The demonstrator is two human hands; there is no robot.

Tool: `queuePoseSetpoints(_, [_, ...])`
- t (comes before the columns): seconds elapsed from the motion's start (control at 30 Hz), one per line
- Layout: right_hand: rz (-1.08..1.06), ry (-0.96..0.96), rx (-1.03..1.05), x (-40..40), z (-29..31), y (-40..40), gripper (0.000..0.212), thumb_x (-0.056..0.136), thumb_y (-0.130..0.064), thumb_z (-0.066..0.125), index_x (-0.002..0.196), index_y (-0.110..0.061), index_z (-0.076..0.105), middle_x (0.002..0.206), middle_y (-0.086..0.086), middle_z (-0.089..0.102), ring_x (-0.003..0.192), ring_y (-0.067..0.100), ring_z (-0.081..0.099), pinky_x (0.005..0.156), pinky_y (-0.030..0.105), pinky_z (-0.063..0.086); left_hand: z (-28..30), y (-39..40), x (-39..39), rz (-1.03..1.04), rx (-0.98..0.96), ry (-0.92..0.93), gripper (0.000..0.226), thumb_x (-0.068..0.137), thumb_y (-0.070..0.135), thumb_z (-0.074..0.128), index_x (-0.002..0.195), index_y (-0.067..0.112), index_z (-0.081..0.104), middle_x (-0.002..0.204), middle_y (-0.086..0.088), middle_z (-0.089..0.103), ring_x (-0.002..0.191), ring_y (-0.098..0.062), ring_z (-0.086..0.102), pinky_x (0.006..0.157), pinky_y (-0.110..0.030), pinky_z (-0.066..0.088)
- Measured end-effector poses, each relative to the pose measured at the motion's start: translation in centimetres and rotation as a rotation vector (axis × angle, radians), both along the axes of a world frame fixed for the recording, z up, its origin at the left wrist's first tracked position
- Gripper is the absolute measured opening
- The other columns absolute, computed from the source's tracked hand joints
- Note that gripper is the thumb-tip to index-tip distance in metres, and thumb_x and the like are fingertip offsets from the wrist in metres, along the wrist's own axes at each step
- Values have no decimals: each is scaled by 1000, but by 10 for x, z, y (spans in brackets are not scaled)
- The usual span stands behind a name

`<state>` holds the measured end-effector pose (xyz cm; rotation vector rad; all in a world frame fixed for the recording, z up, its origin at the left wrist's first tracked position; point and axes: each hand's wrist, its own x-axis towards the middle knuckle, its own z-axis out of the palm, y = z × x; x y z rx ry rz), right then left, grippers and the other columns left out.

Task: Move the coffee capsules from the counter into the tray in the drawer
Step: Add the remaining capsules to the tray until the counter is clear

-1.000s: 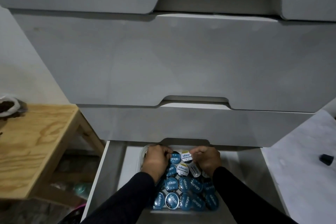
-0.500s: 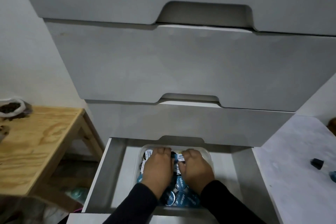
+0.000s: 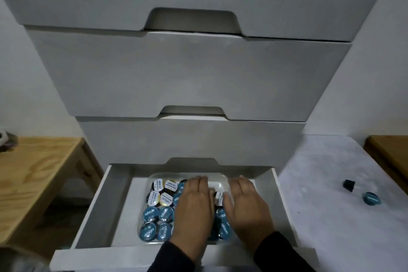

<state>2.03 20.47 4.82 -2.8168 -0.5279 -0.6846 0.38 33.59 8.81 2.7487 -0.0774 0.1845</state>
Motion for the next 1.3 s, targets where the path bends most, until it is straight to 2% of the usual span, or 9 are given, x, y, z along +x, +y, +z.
queuePoseSetpoints(0.13, [-63, -125, 106, 6, 11, -54, 32, 85, -22, 57, 103, 3, 67, 99, 19, 70, 96, 32, 66, 87, 33, 54, 9, -52, 5, -77, -61, -85, 52, 96, 30, 40, 143, 13, 24, 147, -2, 30, 136, -16, 26, 114, -26, 23])
queuePoseSetpoints(0.3, [-150, -132, 182, 17, 22, -146, 31, 84, -22, 49, 100, -1, 65, 95, 15, 68, 92, 29, 65, 79, 27, 51, 2, -141, 20, -89, -105, -177, 37, 91, 29, 36, 116, 12, 58, 108, -5, 64, 101, -19, 60, 84, -24, 50])
queuePoseSetpoints(0.4, [-176, -243, 26, 22, 5, -215, 23, 85, -14, 56, 92, 5, 67, 92, 19, 69, 89, 34, 65, 78, 36, 55, 1, -209, 22, -134, -190, -80, 36, 96, 27, 39, 128, 15, 51, 125, -4, 56, 116, -18, 52, 94, -25, 44])
queuePoseSetpoints(0.47, [-174, -204, -117, 25, -6, -261, 14, 83, -8, 59, 79, 1, 68, 93, 21, 70, 87, 37, 65, 76, 38, 56, -6, -252, 26, -144, -189, -82, 37, 94, 25, 48, 130, 14, 50, 128, -4, 56, 120, -17, 51, 98, -26, 43])
queuePoseSetpoints(0.6, [-174, 0, -332, 26, -14, -334, 12, 77, -5, 64, 64, -5, 66, 88, 23, 71, 81, 37, 68, 72, 39, 58, -29, -326, 36, -232, -153, -93, 39, 62, 22, 84, 98, 16, 70, 90, 3, 73, 85, -10, 69, 69, -16, 53])
queuePoseSetpoints(0.77, [-393, 275, 19, 34, -29, -385, 18, 72, -10, 69, 87, 0, 66, 87, 18, 70, 82, 32, 67, 72, 35, 57, -51, -387, 55, -289, -147, 22, 39, 51, 15, 87, 87, 16, 71, 79, 4, 71, 74, -10, 68, 54, -13, 51])
queuePoseSetpoints(0.87, [-407, 365, 154, 41, -43, -406, 31, 74, -9, 67, 102, 1, 63, 101, 17, 67, 97, 32, 63, 81, 36, 54, -60, -414, 72, -303, -149, 72, 33, 80, 11, 66, 113, 9, 62, 108, -6, 67, 104, -19, 60, 77, -23, 52])
queuePoseSetpoints(0.97, [-381, 400, 133, 50, -53, -422, 28, 72, -10, 70, 98, -3, 62, 95, 13, 66, 90, 30, 64, 72, 34, 56, -75, -434, 93, -317, -190, 139, 38, 96, 15, 40, 134, 11, 43, 132, -7, 52, 123, -21, 43, 96, -29, 43])
queuePoseSetpoints(1.3, [-372, 584, 228, 75, -70, -449, 27, 91, -14, 47, 116, -15, 57, 115, 7, 54, 104, 24, 52, 79, 36, 51, -126, -464, 140, -275, -212, 119, 28, 87, 13, 49, 112, 14, 64, 118, -2, 59, 113, -22, 47, 85, -27, 49])
